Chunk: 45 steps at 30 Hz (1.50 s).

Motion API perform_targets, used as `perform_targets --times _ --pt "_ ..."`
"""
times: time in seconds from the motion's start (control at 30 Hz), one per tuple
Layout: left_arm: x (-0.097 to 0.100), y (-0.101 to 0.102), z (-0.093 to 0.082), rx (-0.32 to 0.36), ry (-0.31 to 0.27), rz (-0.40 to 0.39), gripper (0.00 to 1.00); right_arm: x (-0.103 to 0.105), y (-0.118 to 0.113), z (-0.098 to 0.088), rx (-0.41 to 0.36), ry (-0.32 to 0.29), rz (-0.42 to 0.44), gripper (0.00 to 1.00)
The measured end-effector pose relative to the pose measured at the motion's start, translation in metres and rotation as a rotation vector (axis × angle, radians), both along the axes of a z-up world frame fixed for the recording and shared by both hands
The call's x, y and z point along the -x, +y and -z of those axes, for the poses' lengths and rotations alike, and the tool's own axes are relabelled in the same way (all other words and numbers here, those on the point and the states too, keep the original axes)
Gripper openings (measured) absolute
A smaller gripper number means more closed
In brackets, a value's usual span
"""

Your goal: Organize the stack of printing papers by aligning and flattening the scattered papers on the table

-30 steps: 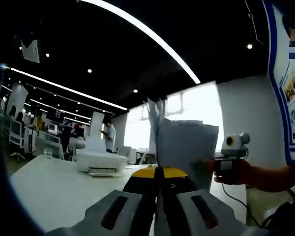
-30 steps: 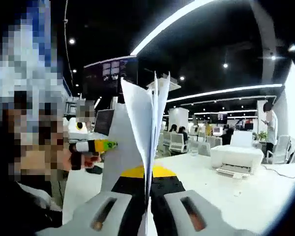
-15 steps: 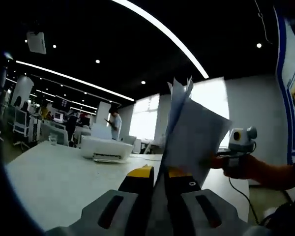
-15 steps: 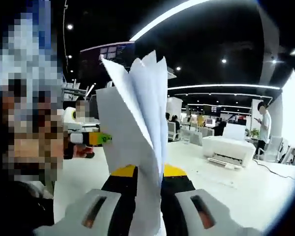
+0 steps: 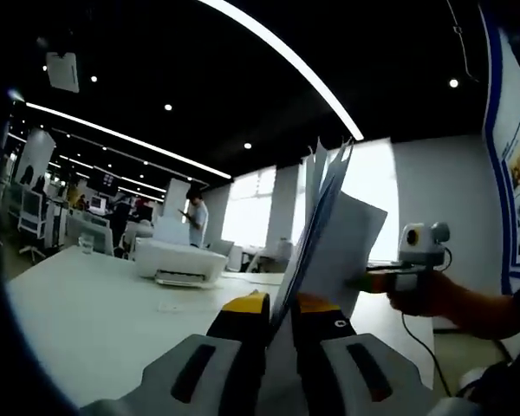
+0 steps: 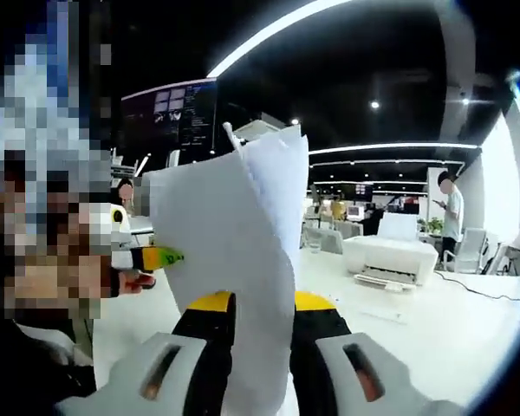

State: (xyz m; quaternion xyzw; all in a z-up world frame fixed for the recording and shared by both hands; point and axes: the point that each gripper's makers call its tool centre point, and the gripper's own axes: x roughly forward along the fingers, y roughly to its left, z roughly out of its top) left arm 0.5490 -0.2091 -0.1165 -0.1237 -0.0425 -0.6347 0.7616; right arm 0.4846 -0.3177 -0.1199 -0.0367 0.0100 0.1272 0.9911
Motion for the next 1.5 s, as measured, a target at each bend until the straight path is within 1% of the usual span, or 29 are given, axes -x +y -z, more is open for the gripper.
perform_targets --times 0.07,0.13,0.27,0.33,0.37,0.4,0.47,0.53,0.57,0.67,0.7,0.73,0.77,0.87,0.9,0.93,0.97,1.03,1.1,1.13,1.17,1.2,1.27,1.33,1.37,1.47,1.5 --pt "0.002 0.001 -0.004 0.001 -0.011 0.003 0.12 0.0 -0.001 -0.003 0.007 -0.004 0.001 0.19" --pt "0.001 0.004 -0.003 0.001 -0.011 0.002 0.12 0.002 -0.003 -0.003 0.018 -0.011 0.005 0.19" --pt "-0.001 0.005 0.0 0.024 0.019 0.011 0.12 0.003 -0.009 0.006 -0.003 0.0 0.014 0.14" --pt "-0.002 0.004 -0.001 0.029 0.029 0.013 0.1 0.004 -0.009 0.009 -0.005 0.006 0.018 0.09" --pt "-0.001 0.003 -0.002 0.026 0.029 0.014 0.09 0.006 -0.006 0.008 0.004 -0.001 0.002 0.03" --pt "0.0 0.002 -0.003 0.022 0.024 0.015 0.08 0.007 -0.003 0.007 0.008 -0.005 -0.009 0.0" --pt "0.002 0.001 -0.009 0.017 -0.009 0.01 0.06 0.009 0.001 0.0 0.017 -0.024 -0.015 0.0" --pt "0.005 0.003 -0.018 0.025 -0.028 0.01 0.06 0.01 0.003 -0.007 0.029 -0.038 -0.019 0.0" --pt "0.004 0.004 -0.02 0.03 -0.029 0.01 0.06 0.012 0.004 -0.01 0.032 -0.047 -0.023 0.0" --pt "0.008 0.006 -0.019 0.037 -0.022 0.013 0.07 0.014 0.006 -0.012 0.021 -0.059 -0.035 0.0" --pt "0.007 0.005 -0.011 0.024 -0.014 0.01 0.07 0.014 0.007 -0.007 0.02 -0.053 -0.038 0.0" --pt "0.007 0.004 -0.004 0.008 0.0 0.011 0.07 0.013 0.006 0.002 0.028 -0.028 -0.033 0.0" --pt "0.007 0.003 -0.001 0.002 0.006 0.012 0.07 0.013 0.006 0.003 0.02 -0.023 -0.035 0.0" --pt "0.007 0.004 0.002 0.021 0.039 0.021 0.07 0.013 0.007 0.007 -0.003 -0.008 -0.043 0.0" --pt "0.009 0.004 0.0 0.009 0.034 0.023 0.06 0.016 0.009 0.004 -0.027 0.001 -0.058 0.0" --pt "0.01 0.004 -0.002 0.004 0.026 0.027 0.06 0.017 0.01 0.002 -0.033 0.002 -0.062 0.0" --pt "0.013 0.005 -0.009 0.0 0.024 0.041 0.06 0.019 0.01 -0.002 -0.037 0.002 -0.068 0.0" --pt "0.023 0.008 -0.021 0.011 0.053 0.098 0.06 0.027 0.013 -0.015 -0.061 -0.002 -0.089 0.0" --pt "0.026 0.014 -0.033 0.018 0.058 0.11 0.06 0.036 0.02 -0.028 -0.107 -0.013 -0.142 0.0" --pt "0.027 0.015 -0.035 0.019 0.061 0.113 0.06 0.038 0.021 -0.03 -0.114 -0.014 -0.149 0.0" --pt "0.028 0.016 -0.039 0.012 0.083 0.139 0.06 0.043 0.023 -0.036 -0.152 -0.013 -0.174 0.0" --pt "0.031 0.016 -0.039 -0.003 0.108 0.165 0.06 0.047 0.024 -0.038 -0.184 0.0 -0.187 0.0" --pt "0.033 0.017 -0.04 -0.024 0.131 0.185 0.06 0.052 0.026 -0.04 -0.231 0.026 -0.203 0.0" --pt "0.035 0.015 -0.035 -0.057 0.166 0.211 0.06 0.055 0.026 -0.039 -0.239 0.041 -0.199 0.0" --pt "0.034 0.013 -0.029 -0.078 0.183 0.215 0.06 0.056 0.026 -0.033 -0.251 0.072 -0.191 0.0" --pt "0.03 0.006 -0.005 -0.132 0.283 0.234 0.06 0.055 0.023 -0.015 -0.359 0.168 -0.174 0.0" --pt "0.029 0.003 0.002 -0.134 0.321 0.243 0.06 0.054 0.023 -0.007 -0.387 0.195 -0.167 0.0"
